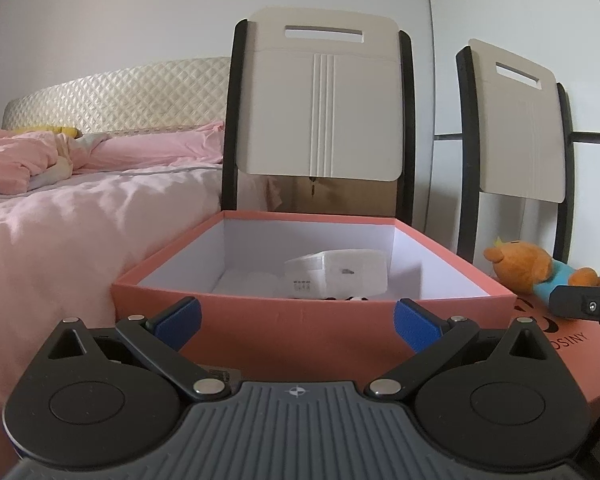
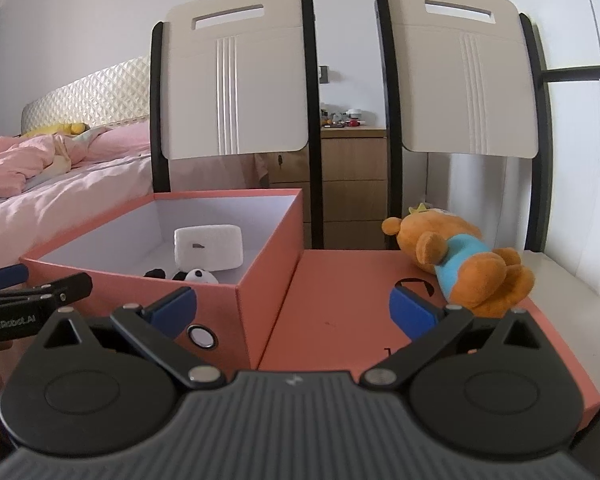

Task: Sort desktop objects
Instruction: 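Withdraw the right gripper from the box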

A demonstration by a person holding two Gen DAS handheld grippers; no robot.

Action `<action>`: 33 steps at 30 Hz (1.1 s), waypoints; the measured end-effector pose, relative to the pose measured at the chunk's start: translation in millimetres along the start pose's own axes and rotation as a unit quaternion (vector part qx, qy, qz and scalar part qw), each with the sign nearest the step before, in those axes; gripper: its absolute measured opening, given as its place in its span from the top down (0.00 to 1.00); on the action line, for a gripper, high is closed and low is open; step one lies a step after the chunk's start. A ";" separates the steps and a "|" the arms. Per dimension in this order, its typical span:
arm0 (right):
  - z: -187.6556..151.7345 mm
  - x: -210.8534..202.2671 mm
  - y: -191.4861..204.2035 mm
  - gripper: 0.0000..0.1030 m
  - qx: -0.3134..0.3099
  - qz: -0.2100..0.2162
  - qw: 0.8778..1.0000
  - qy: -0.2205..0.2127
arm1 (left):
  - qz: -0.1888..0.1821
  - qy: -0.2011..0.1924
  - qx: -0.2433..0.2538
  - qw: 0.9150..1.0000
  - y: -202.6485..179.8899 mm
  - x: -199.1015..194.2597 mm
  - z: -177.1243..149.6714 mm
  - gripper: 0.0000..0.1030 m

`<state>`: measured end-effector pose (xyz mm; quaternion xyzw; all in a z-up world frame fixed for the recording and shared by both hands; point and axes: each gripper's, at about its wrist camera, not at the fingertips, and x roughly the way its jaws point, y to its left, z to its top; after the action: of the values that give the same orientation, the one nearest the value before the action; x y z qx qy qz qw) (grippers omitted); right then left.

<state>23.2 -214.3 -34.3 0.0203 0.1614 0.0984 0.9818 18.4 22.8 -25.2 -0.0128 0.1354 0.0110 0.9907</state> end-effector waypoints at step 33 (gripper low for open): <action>1.6 -2.5 -7.8 0.00 0.017 0.000 1.000 -0.003 | -0.002 -0.003 0.000 1.000 -1.6 -2.7 0.5 0.00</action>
<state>22.9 -222.4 -32.6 0.0369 0.1606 0.0961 0.9816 16.0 21.1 -24.0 -0.0131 0.1326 0.0089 0.9910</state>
